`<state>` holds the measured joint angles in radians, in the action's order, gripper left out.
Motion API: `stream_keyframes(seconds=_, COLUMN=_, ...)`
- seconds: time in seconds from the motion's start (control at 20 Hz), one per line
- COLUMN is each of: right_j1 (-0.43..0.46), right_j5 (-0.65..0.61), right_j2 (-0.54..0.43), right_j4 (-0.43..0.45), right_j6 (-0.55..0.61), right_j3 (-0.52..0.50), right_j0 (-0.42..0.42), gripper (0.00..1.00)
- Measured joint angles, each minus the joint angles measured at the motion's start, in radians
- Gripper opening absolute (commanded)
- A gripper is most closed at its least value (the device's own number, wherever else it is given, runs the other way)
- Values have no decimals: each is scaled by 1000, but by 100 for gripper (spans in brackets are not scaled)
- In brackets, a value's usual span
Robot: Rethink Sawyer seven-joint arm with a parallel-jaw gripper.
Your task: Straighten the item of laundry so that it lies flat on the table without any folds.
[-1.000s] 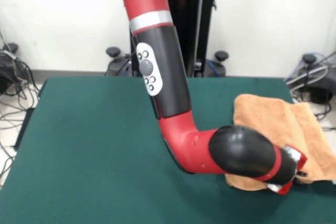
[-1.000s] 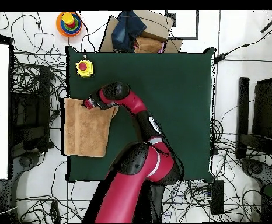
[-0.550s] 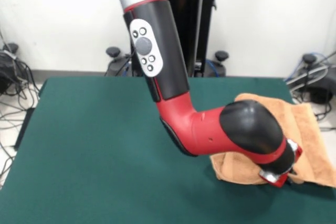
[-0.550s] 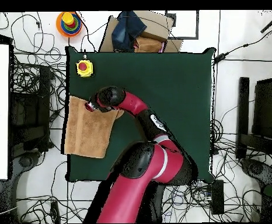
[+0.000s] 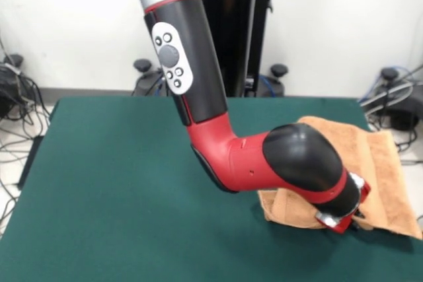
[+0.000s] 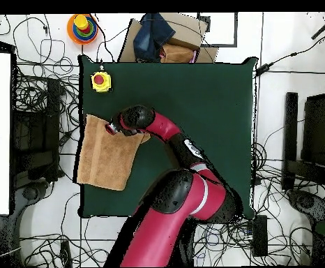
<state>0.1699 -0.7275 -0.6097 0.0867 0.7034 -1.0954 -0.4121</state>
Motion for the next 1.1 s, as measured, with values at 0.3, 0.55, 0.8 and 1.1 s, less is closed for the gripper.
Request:
stream_keyframes(seconds=0.3, right_j1=13, right_j5=-6, right_j2=-15, right_j4=0, right_j6=0, right_j3=0, right_j0=-17, gripper=0)
stream_keyframes(seconds=0.55, right_j1=14, right_j5=-6, right_j2=-17, right_j4=0, right_j6=0, right_j3=0, right_j0=-19, gripper=0)
stream_keyframes(seconds=0.8, right_j1=12, right_j5=-35, right_j2=-23, right_j4=-5, right_j6=0, right_j3=-7, right_j0=-21, gripper=100)
stream_keyframes(seconds=1.1, right_j1=12, right_j5=-73, right_j2=-29, right_j4=-6, right_j6=0, right_j3=-10, right_j0=-28, gripper=100)
